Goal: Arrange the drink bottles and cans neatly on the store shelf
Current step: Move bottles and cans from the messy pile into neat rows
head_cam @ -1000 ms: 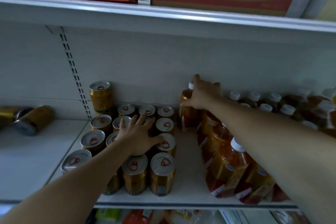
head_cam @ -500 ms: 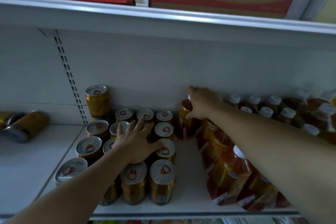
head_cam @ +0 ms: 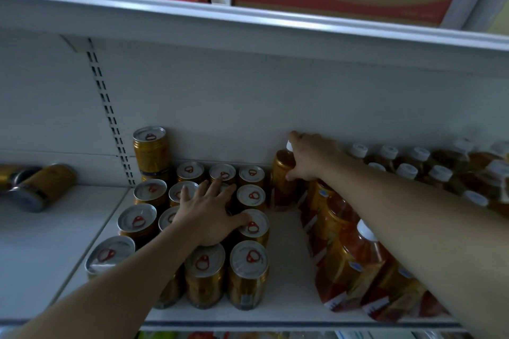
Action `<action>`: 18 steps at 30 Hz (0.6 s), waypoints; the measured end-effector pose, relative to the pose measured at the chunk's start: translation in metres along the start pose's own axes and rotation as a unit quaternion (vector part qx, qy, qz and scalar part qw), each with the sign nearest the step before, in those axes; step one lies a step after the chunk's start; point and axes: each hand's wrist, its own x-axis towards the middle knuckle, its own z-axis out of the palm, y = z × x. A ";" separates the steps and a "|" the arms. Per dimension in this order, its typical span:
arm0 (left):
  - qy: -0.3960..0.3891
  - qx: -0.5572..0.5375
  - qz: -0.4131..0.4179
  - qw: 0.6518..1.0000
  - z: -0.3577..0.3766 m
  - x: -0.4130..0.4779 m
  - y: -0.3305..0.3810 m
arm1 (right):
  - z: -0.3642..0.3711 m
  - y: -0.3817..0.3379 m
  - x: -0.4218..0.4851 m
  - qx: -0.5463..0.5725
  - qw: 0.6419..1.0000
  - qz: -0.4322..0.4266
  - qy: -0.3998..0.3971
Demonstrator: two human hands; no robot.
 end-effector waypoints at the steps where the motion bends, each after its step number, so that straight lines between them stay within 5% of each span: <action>1: -0.001 -0.001 0.000 1.000 0.000 0.000 0.000 | 0.001 -0.001 -0.001 -0.008 1.000 -0.001 0.008; 18: -0.042 -0.024 0.024 0.999 -0.029 -0.004 -0.009 | -0.002 -0.005 -0.008 -0.032 0.999 0.019 -0.008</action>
